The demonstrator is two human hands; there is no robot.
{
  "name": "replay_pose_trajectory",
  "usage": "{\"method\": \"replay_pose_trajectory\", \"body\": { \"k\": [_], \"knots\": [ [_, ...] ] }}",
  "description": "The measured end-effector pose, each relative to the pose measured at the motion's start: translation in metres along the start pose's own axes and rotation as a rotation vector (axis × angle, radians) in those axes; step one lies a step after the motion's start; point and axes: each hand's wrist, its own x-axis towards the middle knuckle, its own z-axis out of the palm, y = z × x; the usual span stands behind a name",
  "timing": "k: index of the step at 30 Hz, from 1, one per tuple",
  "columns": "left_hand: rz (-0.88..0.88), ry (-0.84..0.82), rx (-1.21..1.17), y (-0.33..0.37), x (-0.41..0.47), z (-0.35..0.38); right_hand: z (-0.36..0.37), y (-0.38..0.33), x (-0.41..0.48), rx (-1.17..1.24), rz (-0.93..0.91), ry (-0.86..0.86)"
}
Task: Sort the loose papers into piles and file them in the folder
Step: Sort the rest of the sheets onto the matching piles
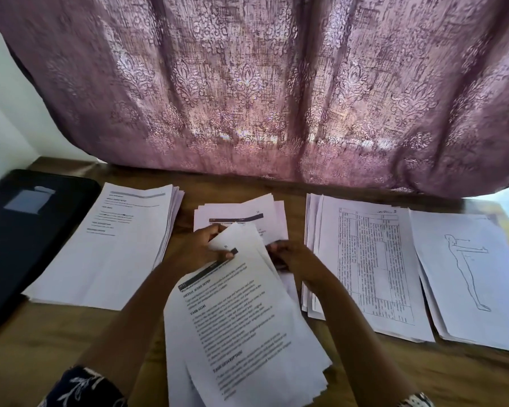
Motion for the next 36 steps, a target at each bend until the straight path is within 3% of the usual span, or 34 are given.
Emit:
{"method": "replay_pose_trajectory", "body": {
  "k": [3, 5, 7, 9, 20, 22, 26, 29, 31, 33, 36],
  "knots": [
    [-0.058, -0.01, -0.024, -0.013, 0.002, -0.003, -0.008, -0.011, 0.023, -0.435, -0.353, 0.291],
    [-0.08, -0.009, -0.056, -0.02, 0.001, -0.006, -0.011, -0.009, 0.049, -0.713, -0.48, 0.258],
    [-0.076, -0.026, -0.131, -0.024, -0.001, -0.009, -0.016, -0.001, 0.078, -0.964, -0.426, 0.126],
    [-0.073, -0.03, -0.179, -0.029, -0.001, -0.012, -0.023, 0.01, 0.099, -1.111, -0.325, 0.1],
    [-0.075, 0.018, -0.23, -0.041, 0.019, -0.007, -0.024, 0.011, 0.112, -1.065, -0.319, 0.303],
    [-0.065, 0.028, -0.234, -0.043, 0.019, -0.006, -0.016, 0.008, 0.106, -0.895, -0.331, 0.396],
    [-0.023, 0.007, -0.2, -0.046, 0.018, -0.008, -0.009, 0.005, 0.091, -0.222, -0.222, 0.479],
    [-0.015, 0.013, -0.188, -0.034, 0.01, -0.012, -0.017, -0.005, 0.074, -0.195, -0.259, 0.432],
    [0.065, 0.071, -0.093, -0.021, 0.001, -0.018, -0.027, -0.017, 0.056, -0.327, -0.33, 0.425],
    [0.273, 0.196, 0.024, -0.006, -0.012, -0.027, -0.036, -0.026, 0.036, -0.422, -0.403, 0.392],
    [0.525, 0.343, 0.117, 0.004, -0.024, -0.036, -0.037, -0.034, 0.01, -0.428, -0.394, 0.19]
  ]
}}
